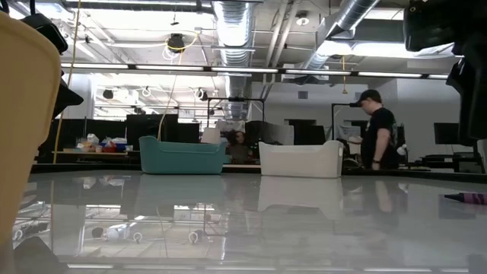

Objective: Sort crayons
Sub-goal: Put the purple crayon into the blue bin

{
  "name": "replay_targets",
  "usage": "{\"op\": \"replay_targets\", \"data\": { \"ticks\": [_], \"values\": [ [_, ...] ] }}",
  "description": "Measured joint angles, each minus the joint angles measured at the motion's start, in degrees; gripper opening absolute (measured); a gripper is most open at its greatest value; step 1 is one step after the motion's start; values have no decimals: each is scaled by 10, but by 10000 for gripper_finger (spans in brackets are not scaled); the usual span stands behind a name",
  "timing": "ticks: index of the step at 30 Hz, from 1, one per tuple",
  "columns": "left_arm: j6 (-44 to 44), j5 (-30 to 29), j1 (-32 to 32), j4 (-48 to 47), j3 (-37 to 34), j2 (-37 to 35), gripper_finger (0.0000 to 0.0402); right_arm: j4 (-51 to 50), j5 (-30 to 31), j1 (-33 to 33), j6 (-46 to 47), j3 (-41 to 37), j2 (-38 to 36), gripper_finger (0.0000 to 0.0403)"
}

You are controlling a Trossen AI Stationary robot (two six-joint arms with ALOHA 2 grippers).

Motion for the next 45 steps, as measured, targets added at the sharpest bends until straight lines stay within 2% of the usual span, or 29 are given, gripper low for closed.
{"op": "replay_targets", "data": {
  "ticks": [45],
  "values": [
    [0,0,0,0,0,0,228,-6,18,0,-3,0,0,221]
  ]
}}
